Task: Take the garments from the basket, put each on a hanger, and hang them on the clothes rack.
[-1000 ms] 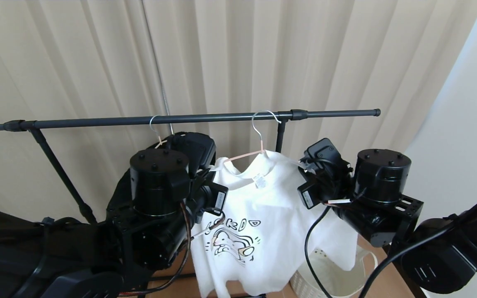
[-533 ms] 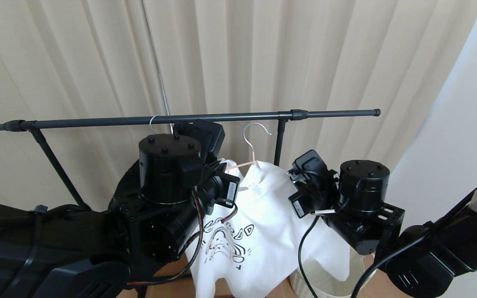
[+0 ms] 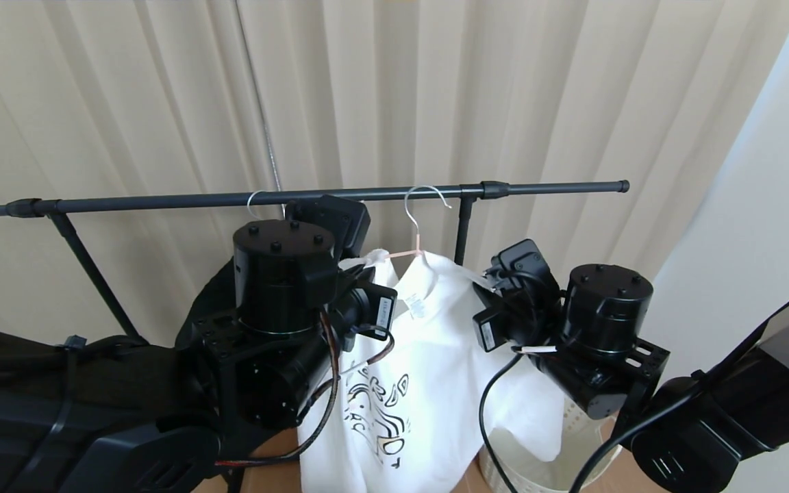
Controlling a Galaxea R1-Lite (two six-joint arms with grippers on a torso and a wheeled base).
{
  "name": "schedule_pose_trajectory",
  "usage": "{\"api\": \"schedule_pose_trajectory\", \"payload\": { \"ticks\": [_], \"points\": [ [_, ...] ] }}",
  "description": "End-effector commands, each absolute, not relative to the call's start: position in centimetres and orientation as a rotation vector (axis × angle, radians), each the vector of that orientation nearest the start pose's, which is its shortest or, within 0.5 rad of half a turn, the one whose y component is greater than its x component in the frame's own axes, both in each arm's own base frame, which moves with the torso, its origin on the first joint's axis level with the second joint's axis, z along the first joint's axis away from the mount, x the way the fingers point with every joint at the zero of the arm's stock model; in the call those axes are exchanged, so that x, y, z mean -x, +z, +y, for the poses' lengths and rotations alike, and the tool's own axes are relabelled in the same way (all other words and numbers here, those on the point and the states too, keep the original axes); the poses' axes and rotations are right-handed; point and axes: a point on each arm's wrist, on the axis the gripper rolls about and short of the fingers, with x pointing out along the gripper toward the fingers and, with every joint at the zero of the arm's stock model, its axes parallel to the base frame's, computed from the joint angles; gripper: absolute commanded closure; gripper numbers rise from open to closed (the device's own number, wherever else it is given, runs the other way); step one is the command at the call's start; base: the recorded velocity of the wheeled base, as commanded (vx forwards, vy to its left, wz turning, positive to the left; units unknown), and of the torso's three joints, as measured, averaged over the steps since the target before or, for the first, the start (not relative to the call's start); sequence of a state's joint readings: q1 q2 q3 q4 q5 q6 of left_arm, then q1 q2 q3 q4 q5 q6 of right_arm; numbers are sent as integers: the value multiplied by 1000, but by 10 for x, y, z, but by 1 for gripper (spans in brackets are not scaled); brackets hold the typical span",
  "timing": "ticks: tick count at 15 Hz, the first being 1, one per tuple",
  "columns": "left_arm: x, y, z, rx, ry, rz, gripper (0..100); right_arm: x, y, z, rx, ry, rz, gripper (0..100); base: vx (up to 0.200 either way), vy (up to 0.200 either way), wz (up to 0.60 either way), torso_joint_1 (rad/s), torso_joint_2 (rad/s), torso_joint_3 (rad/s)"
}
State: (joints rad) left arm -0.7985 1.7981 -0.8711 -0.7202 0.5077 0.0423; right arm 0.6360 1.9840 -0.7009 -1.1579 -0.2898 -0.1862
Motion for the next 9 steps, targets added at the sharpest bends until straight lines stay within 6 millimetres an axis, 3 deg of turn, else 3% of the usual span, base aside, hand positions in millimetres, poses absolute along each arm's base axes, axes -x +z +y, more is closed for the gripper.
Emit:
{"api": "schedule_pose_trajectory", "payload": {
  "ticks": [1,9],
  "points": [
    [-238,174,-236,-172,-309,163,100,-276,122,197,212,394,67,100,0,0,0,0,0,0],
    [-239,172,-251,-159,-334,160,100,-274,129,197,110,474,25,100,0,0,0,0,0,0]
  ]
}}
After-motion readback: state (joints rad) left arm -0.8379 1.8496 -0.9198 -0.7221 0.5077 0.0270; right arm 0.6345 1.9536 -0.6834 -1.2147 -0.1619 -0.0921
